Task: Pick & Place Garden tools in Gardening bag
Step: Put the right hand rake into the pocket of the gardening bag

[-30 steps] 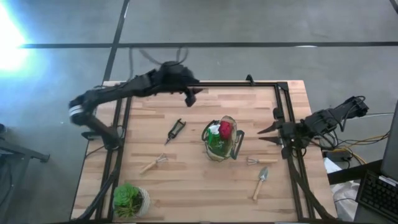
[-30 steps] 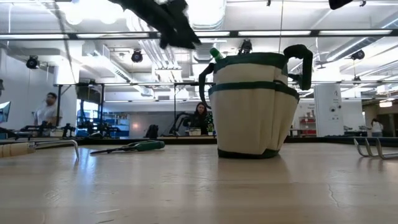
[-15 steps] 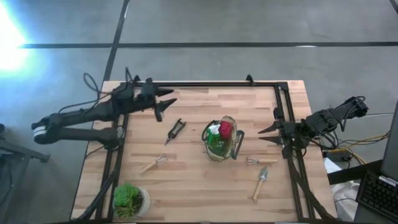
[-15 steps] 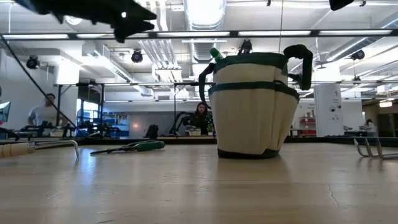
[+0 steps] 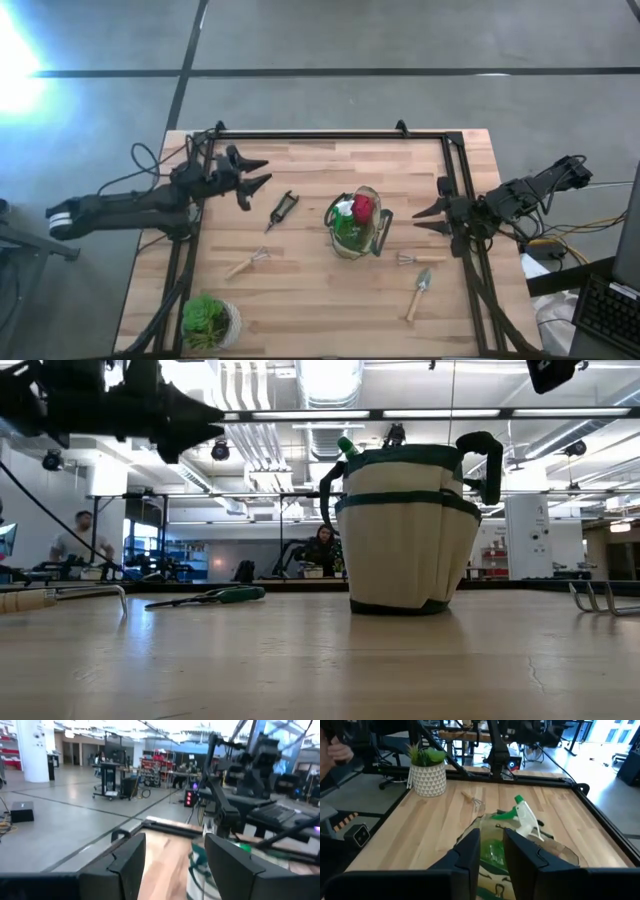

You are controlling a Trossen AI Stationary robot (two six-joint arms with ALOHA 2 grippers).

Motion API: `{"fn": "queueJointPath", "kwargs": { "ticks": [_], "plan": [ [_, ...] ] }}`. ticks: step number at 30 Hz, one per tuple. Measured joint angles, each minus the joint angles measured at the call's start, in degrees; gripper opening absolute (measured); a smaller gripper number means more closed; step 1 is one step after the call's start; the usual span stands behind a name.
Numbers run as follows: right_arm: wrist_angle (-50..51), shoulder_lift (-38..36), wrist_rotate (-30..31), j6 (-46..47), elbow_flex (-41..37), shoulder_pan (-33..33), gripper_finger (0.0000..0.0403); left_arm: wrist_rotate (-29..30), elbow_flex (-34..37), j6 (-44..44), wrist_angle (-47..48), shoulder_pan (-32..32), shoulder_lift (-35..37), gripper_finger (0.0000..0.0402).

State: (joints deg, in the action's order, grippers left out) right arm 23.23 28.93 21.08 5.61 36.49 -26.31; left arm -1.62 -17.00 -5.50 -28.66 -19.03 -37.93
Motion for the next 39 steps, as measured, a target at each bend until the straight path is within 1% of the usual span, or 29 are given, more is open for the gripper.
{"fn": "queueJointPath", "kwargs": {
  "ticks": [4,9,13,22,27,32,37,39],
  "plan": [
    [0.0,0.0,0.0,0.0,0.0,0.0,0.0086,0.0,1.9,0.7,-1.0,1.9,-1.6,0.0207],
    [0.0,0.0,0.0,-0.1,0.0,0.0,0.0089,0.2,2.0,2.4,-3.5,5.9,-4.8,0.0207],
    [0.0,0.5,0.0,-0.2,-0.4,0.0,0.0083,1.1,1.9,2.6,-5.3,8.1,-7.0,0.0207],
    [0.1,3.3,-0.1,-0.2,-0.5,0.0,0.0068,1.2,1.8,2.3,-5.1,10.8,-10.5,0.0207],
    [0.1,5.3,-0.1,0.0,-0.5,0.0,0.0074,1.3,2.2,3.9,-4.1,11.2,-12.9,0.0207],
    [0.2,7.8,-0.1,0.2,-0.5,0.0,0.0082,1.3,2.2,4.0,-3.4,11.2,-13.8,0.0207],
    [1.0,10.0,-0.1,4.1,-0.4,0.0,0.0089,1.3,2.2,4.0,-2.1,11.2,-13.7,0.0207],
    [2.8,10.3,-0.1,6.5,0.3,0.0,0.0089,1.3,2.2,4.0,-2.0,11.2,-13.7,0.0207]
  ]
}}
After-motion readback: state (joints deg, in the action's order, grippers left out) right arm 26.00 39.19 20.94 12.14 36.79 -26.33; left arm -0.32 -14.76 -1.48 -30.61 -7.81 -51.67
